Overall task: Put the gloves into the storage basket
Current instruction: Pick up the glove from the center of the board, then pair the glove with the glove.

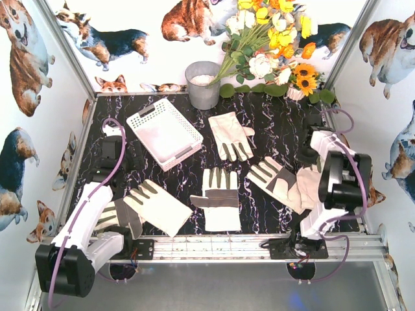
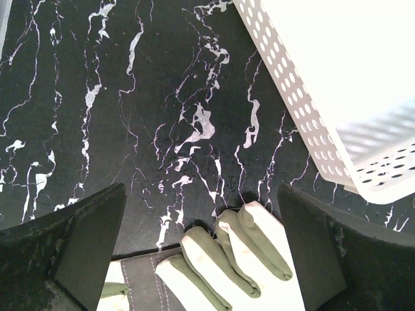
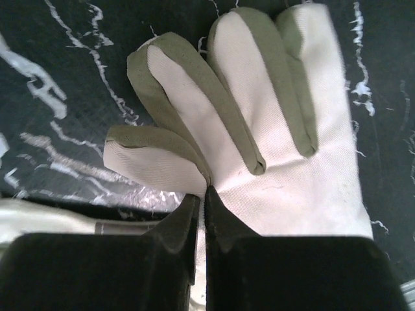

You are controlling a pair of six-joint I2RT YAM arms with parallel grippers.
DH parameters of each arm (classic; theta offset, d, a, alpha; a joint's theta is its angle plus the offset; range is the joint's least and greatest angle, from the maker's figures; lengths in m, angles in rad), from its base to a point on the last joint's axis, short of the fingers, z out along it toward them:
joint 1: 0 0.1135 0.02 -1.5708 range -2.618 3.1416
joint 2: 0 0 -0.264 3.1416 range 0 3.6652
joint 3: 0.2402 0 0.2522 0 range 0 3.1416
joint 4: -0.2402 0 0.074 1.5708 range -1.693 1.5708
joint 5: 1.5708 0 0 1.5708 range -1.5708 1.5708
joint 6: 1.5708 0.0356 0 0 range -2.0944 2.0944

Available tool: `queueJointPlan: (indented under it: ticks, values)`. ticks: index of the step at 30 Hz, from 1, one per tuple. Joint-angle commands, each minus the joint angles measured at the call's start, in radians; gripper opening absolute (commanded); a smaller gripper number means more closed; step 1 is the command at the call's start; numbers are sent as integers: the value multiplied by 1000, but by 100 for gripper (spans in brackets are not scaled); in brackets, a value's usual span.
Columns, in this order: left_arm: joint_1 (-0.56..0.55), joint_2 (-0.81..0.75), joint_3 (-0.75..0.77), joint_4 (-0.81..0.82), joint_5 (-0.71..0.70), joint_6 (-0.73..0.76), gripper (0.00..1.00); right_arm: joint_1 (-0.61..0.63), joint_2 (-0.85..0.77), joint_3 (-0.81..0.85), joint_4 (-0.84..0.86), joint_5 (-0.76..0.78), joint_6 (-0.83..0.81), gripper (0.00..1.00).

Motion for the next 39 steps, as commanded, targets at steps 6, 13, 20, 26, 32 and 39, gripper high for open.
queueJointPlan:
  ticks: [6,13,20,26,32,39]
  values:
    - [11,-102,-7,43,78,-4,95,-4,-341,74,-28,-192,7,0]
    - [6,-154,33,50,282,-33,91,-4,-501,65,44,-547,16,0]
    - [-131,-132,112,133,448,-131,88,33,-597,5,248,-1030,119,0]
    - [-425,-47,169,287,425,-202,87,188,-638,-19,413,-1213,212,0]
    - [-613,60,157,585,532,-313,86,271,-643,-50,609,-1260,341,0]
    - [-723,157,178,706,576,-346,86,294,-626,-75,842,-1329,528,0]
